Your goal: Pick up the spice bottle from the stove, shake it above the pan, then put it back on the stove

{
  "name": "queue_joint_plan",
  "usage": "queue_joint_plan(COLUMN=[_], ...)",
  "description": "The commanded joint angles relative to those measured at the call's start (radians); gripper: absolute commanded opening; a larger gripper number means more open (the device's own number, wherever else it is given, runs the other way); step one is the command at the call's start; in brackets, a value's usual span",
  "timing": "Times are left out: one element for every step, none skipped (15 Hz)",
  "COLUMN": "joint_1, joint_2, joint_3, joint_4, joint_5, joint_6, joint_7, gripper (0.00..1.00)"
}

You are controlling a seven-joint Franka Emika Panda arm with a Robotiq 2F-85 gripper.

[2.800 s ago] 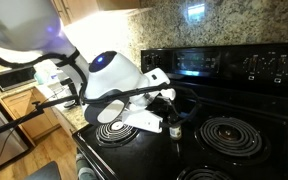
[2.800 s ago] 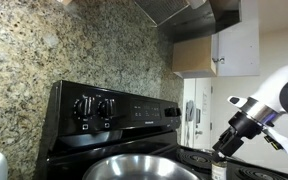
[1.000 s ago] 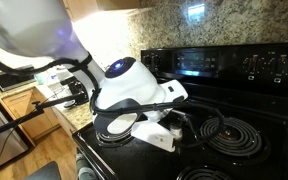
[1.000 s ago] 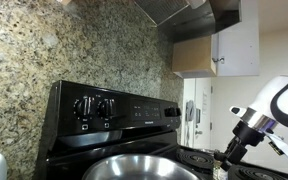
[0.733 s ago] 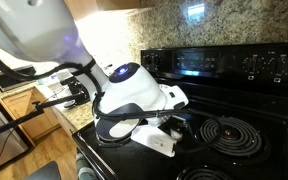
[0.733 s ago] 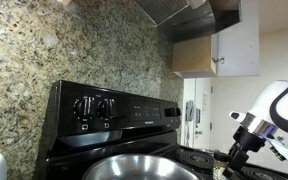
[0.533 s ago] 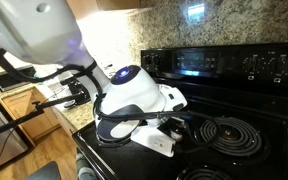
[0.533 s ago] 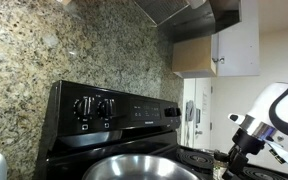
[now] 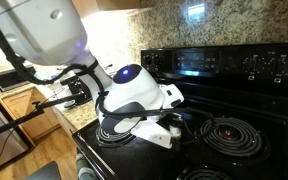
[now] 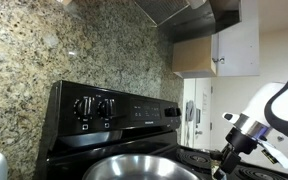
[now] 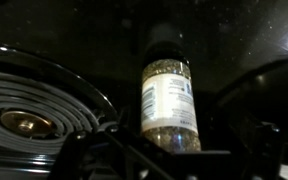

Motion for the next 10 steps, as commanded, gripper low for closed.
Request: queue_joint_plan(joint_1=[-0.121,-0.136,-0.174,-0.150,-0.153,-0.166,-0.150,-0.171,-0.141,-0.126], joint_2=[0.051,0.058,0.072,0.066,0.068,0.074,0.071,0.072,0.067,0.061], joint_3=[0.127,0.142,0.178,0.124,0.119,0.120,0.098,0.127,0.080,0.064], joint_4=[0.032,0.033,0.036,0.031,0.034,0.036,0.034,0.029,0.032,0.030], joint_5=[-0.037,-0.037,-0.047,-0.196,-0.236,-0.299,-0.334,-0.282,-0.379,-0.389], joint_6=[0.024,0.031,0.034,0.041,0.037,0.037,0.054,0.047,0.056,0.061], joint_7=[0.004,0.002,-0.002,0.134,0.152,0.196,0.228,0.169,0.263,0.269], gripper=[1.00,1.00,0.75,0.72,0.66,0.59,0.50,0.43,0.34,0.27])
